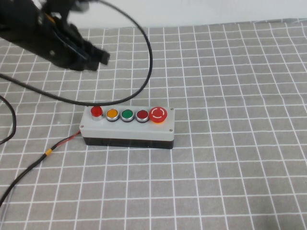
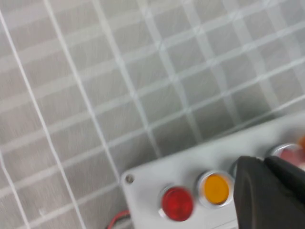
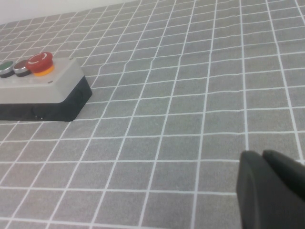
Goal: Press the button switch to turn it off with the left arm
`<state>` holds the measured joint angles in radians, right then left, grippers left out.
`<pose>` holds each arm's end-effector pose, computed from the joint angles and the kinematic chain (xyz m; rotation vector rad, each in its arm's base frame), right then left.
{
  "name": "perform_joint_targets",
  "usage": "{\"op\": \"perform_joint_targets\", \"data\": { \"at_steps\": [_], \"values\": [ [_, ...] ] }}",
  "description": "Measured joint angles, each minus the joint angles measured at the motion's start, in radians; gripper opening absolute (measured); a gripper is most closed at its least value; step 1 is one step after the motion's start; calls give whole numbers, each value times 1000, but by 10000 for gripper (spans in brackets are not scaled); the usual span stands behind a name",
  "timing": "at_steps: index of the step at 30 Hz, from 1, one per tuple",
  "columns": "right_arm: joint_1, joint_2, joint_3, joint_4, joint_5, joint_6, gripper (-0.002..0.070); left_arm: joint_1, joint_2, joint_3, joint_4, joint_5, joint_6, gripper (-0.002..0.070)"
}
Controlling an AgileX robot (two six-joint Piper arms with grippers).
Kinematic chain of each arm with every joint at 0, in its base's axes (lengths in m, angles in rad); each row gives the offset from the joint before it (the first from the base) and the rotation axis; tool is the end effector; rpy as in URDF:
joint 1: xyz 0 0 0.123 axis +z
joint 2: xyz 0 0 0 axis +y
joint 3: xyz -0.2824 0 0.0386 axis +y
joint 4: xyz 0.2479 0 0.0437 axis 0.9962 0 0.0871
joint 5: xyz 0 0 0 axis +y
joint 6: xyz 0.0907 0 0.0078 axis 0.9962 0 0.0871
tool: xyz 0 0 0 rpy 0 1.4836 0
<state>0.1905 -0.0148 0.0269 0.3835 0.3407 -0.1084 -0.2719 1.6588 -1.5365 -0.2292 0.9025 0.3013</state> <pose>0.0500 0.0213 0.1763 -0.0309 1.8321 0.4285 0.3506 -0.1146 0.3425 0.6049 2.4203 -0.2714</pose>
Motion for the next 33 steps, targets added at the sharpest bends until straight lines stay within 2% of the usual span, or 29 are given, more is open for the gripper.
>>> {"op": "perform_joint_targets", "data": {
  "at_steps": [6,18,26,33],
  "values": [
    [0,0,0,0,0,0,-17,-22,-225,136,-5,-121,13,-3],
    [0,0,0,0,0,0,-17,-22,-806,759,-11,-517,16,-3],
    [0,0,0,0,0,0,-17,-22,-1126,1083,-20,-584,-45,-3],
    [0,0,0,0,0,0,-17,-22,-1267,1221,-6,-544,-106,-3]
  ]
}}
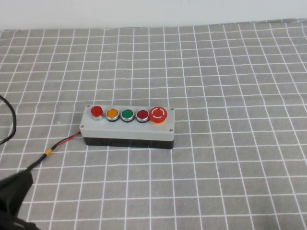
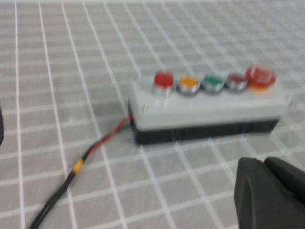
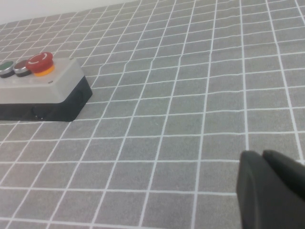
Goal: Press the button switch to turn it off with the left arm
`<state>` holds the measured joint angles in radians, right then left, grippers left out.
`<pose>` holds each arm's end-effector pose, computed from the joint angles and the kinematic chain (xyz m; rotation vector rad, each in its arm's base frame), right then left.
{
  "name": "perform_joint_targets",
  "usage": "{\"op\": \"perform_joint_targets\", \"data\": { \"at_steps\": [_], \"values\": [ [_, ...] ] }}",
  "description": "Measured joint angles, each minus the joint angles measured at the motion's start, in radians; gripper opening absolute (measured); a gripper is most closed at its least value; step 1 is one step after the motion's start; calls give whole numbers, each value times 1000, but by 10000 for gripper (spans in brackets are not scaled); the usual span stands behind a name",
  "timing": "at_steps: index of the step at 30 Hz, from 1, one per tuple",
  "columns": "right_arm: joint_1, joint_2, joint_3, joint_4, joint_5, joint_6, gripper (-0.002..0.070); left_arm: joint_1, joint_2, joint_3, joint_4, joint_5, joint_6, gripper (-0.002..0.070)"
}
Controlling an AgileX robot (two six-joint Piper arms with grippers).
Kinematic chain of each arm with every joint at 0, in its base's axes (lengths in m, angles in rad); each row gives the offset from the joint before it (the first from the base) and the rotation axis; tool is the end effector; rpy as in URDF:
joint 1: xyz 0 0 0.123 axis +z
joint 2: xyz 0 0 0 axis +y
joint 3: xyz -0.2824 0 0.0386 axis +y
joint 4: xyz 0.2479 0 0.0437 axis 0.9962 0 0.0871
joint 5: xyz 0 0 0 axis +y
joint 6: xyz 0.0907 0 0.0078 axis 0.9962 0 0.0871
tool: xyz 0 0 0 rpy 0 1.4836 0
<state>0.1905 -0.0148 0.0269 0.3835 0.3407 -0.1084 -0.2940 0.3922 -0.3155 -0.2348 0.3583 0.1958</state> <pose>0.0500 0.0213 0.1763 -0.0309 1.8321 0.4285 0.0838 -0.0332 0.2609 0.3126 1.8936 -0.2928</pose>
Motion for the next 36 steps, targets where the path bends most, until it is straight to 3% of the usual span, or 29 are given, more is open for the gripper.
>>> {"op": "perform_joint_targets", "data": {
  "at_steps": [10,19,21,29,36],
  "values": [
    [0,0,0,0,0,0,-17,0,-4,44,49,14,10,-3],
    [0,0,0,0,0,0,-17,0,-117,306,109,-534,13,-3],
    [0,0,0,0,0,0,-17,7,-166,333,111,-578,13,-3],
    [0,0,0,0,0,0,-17,164,-323,340,127,-438,-2,-3],
    [0,0,0,0,0,0,-17,182,-401,342,163,-161,-59,-3]
  ]
}}
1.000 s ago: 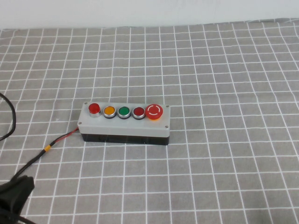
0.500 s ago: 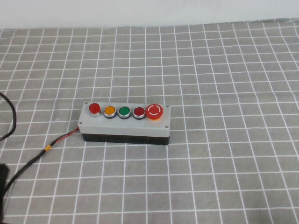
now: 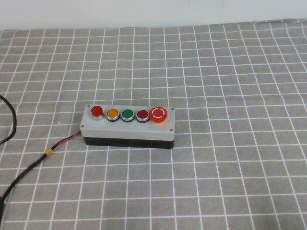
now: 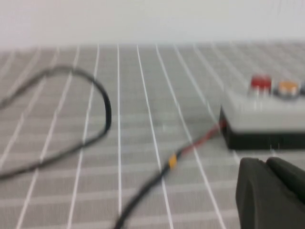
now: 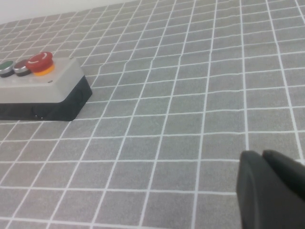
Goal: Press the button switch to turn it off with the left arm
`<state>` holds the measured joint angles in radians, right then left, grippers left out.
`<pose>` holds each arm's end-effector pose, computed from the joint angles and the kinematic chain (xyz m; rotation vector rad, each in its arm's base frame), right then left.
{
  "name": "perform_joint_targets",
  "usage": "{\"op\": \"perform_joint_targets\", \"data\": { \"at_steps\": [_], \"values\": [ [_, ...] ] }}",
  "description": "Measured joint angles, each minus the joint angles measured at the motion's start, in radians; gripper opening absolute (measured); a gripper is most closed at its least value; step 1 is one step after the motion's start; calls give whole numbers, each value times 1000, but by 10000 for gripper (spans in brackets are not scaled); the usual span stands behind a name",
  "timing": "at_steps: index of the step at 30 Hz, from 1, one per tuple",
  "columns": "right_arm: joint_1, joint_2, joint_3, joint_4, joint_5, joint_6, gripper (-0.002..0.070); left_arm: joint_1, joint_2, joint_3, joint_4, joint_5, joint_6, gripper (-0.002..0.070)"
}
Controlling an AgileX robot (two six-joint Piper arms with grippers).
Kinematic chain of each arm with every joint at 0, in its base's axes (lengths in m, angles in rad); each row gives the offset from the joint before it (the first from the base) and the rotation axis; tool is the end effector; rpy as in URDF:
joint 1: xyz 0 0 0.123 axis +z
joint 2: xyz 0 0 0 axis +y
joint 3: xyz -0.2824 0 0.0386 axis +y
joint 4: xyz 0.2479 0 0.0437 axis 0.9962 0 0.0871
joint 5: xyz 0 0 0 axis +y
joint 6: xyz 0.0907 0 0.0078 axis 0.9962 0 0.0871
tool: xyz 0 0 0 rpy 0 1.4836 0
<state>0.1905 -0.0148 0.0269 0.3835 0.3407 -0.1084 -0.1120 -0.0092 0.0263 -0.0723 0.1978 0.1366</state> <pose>0.0500 0.0213 0.1763 -0.0309 1.8321 0.4285 0.0556 -0.0076 0.1868 0.1613 1.6905 -0.0466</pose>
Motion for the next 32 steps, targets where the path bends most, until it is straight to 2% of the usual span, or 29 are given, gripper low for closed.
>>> {"op": "perform_joint_targets", "data": {
  "at_steps": [9,32],
  "values": [
    [0,0,0,0,0,0,-17,0,-2,0,17,187,-22,-3],
    [0,0,0,0,0,0,-17,0,-2,0,22,192,-18,-3]
  ]
}}
